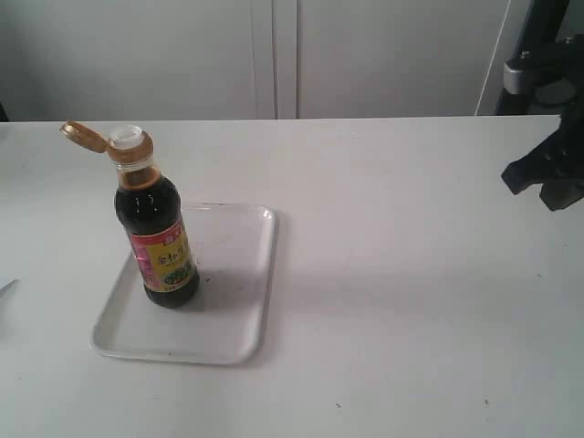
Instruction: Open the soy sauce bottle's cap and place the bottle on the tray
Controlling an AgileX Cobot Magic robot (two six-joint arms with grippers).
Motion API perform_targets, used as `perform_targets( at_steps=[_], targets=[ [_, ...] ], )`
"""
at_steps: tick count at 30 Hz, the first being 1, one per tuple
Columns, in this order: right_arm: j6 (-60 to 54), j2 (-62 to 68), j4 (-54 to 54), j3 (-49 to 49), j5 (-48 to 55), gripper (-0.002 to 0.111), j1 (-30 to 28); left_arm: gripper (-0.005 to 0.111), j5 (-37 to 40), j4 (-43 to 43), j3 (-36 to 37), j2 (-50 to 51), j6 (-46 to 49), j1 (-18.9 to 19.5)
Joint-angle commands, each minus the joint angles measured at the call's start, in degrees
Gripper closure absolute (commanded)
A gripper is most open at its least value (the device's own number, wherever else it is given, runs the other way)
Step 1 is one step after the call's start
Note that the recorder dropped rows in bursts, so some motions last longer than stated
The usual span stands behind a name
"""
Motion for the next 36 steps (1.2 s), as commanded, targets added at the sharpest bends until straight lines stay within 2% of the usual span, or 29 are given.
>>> perform_targets(
  at_steps=[1, 9, 15, 19, 22, 26, 32, 36],
  targets=[
    [2.9, -3.6, -0.5, 2.8, -4.2, 0.108, -2.3, 0.107, 8.1, -5.2, -0.3, -1.4, -1.7, 0.0],
    [4.1, -12.9, -0.3, 11.3, -15.0, 0.108, -2.4, 0.107, 11.1, -13.5, -0.2, -3.7, -3.3, 0.0],
    [4.2, -22.2, -0.3, 16.6, -19.8, 0.108, -2.4, 0.107, 9.4, -14.0, 1.7, -8.4, -1.3, 0.0],
    [4.2, -29.1, 1.2, 21.2, -26.3, 0.108, -2.4, 0.107, 2.5, -14.0, 7.5, -14.3, -1.8, 0.0],
    [4.2, -36.5, 2.8, 27.8, -36.7, 0.108, -2.4, 0.107, -5.4, -14.0, 15.2, -21.2, -3.4, 0.0],
    [4.2, -44.6, 2.8, 33.7, -43.4, 0.108, -2.4, 0.107, -16.1, -14.0, 24.4, -27.4, -7.5, 0.0],
    [4.2, -56.8, 3.0, 39.1, -45.9, 0.108, -2.4, 0.107, -21.3, -11.9, 29.1, -33.8, -10.5, 0.0],
    [4.7, -64.6, 6.8, 45.3, -50.6, 0.108, -2.4, 0.107, -26.0, -11.9, 33.7, -40.0, -12.5, 0.0]
  ],
)
